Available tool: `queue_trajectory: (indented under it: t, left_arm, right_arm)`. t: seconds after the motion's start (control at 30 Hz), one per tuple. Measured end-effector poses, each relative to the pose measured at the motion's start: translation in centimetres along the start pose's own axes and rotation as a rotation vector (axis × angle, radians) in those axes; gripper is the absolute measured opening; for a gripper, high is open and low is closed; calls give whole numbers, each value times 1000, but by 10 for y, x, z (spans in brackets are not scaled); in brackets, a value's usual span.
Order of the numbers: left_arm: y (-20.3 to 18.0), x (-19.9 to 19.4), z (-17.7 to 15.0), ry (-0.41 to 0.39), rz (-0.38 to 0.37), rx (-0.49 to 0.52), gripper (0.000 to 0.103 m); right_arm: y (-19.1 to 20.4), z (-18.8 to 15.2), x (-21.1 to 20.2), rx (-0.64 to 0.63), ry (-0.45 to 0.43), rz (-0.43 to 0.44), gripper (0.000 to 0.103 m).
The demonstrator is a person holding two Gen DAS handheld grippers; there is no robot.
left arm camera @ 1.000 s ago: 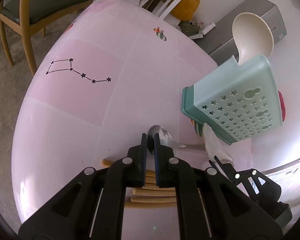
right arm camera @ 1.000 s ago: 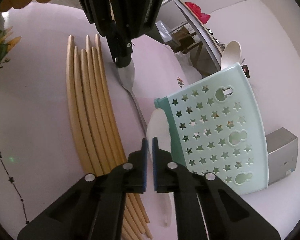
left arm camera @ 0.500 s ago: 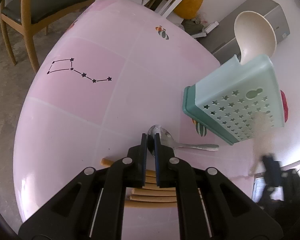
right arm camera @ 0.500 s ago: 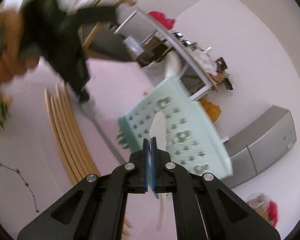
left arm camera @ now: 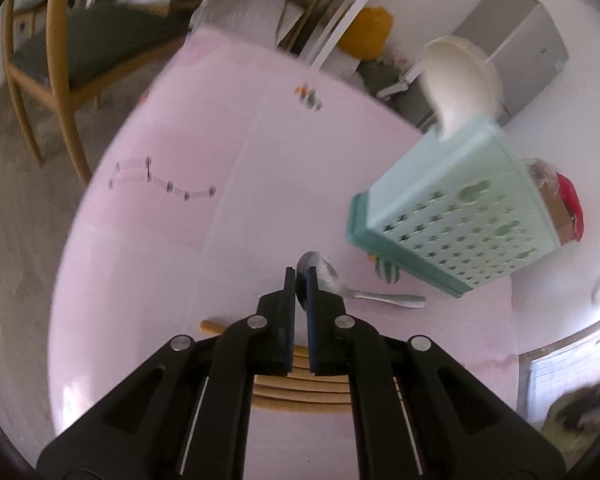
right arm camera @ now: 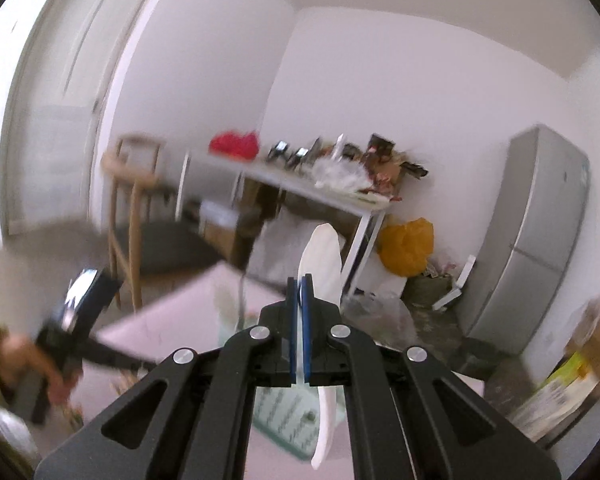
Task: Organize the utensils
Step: 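Lower the rice paddle into the green holder and open the right tool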
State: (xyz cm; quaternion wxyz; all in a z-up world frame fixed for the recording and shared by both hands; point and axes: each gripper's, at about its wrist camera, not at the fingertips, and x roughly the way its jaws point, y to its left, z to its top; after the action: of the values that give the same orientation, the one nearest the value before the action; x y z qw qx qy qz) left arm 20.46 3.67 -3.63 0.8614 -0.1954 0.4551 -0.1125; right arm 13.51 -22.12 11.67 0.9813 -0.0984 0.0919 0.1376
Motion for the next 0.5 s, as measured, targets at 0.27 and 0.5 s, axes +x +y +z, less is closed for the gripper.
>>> queue_trajectory:
  t: [0.27, 0.5]
  left_arm:
    - [-42, -55, -5, -145, 33, 234, 0]
    - [-62, -83, -9, -204, 68, 341, 0]
  right_arm:
    - [-84, 2, 32, 304, -58, 57, 2]
    - [-95, -21, 77, 390, -11, 113, 2]
